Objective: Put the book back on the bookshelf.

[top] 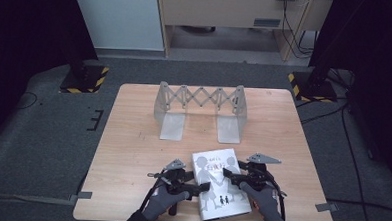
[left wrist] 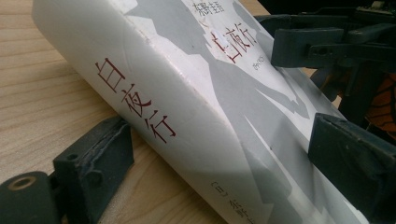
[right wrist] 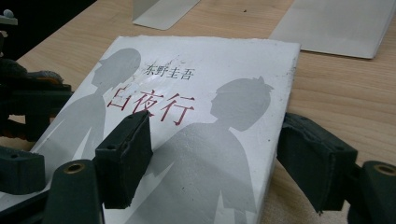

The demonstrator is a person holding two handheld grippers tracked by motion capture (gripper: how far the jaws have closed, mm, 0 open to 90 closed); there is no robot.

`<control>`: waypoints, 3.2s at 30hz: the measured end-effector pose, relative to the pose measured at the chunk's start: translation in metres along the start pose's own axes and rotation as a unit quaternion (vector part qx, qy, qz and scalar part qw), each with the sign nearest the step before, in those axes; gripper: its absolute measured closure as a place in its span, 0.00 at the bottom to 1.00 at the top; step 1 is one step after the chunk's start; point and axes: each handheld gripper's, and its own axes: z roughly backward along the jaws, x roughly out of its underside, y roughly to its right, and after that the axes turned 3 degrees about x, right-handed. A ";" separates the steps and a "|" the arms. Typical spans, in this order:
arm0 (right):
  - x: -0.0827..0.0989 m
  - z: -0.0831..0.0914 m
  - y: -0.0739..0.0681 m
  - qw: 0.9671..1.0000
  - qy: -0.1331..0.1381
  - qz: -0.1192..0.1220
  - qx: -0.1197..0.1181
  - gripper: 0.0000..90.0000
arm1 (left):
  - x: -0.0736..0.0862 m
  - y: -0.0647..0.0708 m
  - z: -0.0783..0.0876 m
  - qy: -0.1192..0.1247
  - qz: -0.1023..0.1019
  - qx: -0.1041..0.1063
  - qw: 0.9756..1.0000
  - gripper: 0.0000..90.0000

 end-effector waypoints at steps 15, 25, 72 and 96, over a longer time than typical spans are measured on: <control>0.009 -0.001 0.001 1.000 0.005 -0.019 -0.024 0.26 | 0.000 0.000 -0.001 0.001 0.001 0.000 1.000 0.06; 0.011 -0.003 -0.001 0.999 0.013 -0.026 -0.022 0.26 | 0.000 0.007 -0.006 -0.005 -0.011 -0.014 1.000 0.00; -0.002 0.012 -0.011 0.992 0.102 -0.025 -0.077 0.49 | -0.021 0.009 0.009 0.055 0.009 0.043 0.998 0.29; -0.006 0.031 0.020 0.992 0.122 -0.040 -0.012 0.49 | -0.033 0.012 0.021 0.068 0.009 0.078 0.995 0.45</control>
